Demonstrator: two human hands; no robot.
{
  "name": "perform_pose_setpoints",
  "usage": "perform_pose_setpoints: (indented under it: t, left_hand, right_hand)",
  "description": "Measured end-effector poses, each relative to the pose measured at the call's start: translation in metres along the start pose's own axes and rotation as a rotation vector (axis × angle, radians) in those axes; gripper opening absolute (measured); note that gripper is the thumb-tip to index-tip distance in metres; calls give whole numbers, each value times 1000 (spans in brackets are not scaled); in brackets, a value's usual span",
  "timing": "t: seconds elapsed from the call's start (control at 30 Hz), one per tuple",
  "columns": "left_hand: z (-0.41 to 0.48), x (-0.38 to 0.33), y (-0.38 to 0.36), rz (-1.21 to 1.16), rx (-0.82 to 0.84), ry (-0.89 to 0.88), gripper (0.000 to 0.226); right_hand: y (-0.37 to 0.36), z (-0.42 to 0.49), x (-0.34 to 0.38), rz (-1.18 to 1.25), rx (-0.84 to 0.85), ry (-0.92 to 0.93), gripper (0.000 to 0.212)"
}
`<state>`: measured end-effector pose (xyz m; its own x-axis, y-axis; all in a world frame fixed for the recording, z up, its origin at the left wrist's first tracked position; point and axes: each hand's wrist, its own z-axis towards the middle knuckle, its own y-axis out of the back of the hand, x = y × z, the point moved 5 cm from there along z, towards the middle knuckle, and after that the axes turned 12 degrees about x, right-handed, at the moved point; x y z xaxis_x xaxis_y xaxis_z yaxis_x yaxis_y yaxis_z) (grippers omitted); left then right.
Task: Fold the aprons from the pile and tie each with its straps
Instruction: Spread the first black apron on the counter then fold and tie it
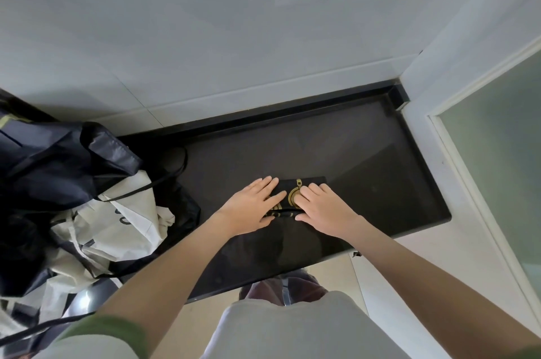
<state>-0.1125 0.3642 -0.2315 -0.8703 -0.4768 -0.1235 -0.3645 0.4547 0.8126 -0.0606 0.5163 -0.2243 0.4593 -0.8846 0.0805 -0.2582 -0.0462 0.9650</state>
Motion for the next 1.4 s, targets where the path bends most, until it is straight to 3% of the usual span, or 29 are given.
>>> perform_pose_setpoints:
  t: [0.13,0.33,0.5,0.57,0.67,0.8,0.9,0.97,1.03,1.1,1.13,1.23,1.33,1.4]
  left_hand:
    - [-2,-1,4,13,40,-2,56]
    - [-5,11,35,-382,-61,40,40]
    - [11,3,59,-149,-24,134,54]
    - [16,-4,63,-71,-17,174,43]
    - [18,-3,66,-152,2,213,34]
    - [12,11,70,-554,32,222,29]
    - [2,27,72,-940,-65,284,28]
    - [-4,36,76,-1172,-144,325,33]
    - [-9,38,86,-1313,-240,314,37]
    - [-15,38,98,-1417,-332,302,46]
    - [-18,36,104,-1469,-374,289,51]
    - [-24,33,118,-1601,-394,258,51]
    - [-29,34,127,-1668,-365,311,54]
    - [-32,36,135,-1634,-436,364,54]
  right_hand:
    - [-2,-8,-1,13,-65,-13,35]
    - [11,0,-8,102,-171,-87,45]
    - [26,13,-11,113,-205,-14,23]
    - [33,19,-13,116,-187,6,14]
    - [39,23,-23,178,-151,-34,13]
    - [48,20,-45,375,-138,-349,29]
    - [71,11,-59,532,-276,-630,53]
    - [81,7,-61,748,-291,-729,45]
    - [84,12,-54,1070,-103,-792,36]
    - [85,20,-38,1455,132,-774,53]
    - [89,24,-30,1632,171,-709,54]
    - [104,34,-27,2053,-91,-492,33]
    - [120,37,-30,2024,-222,-331,35]
    - [131,38,-30,1937,-243,-315,27]
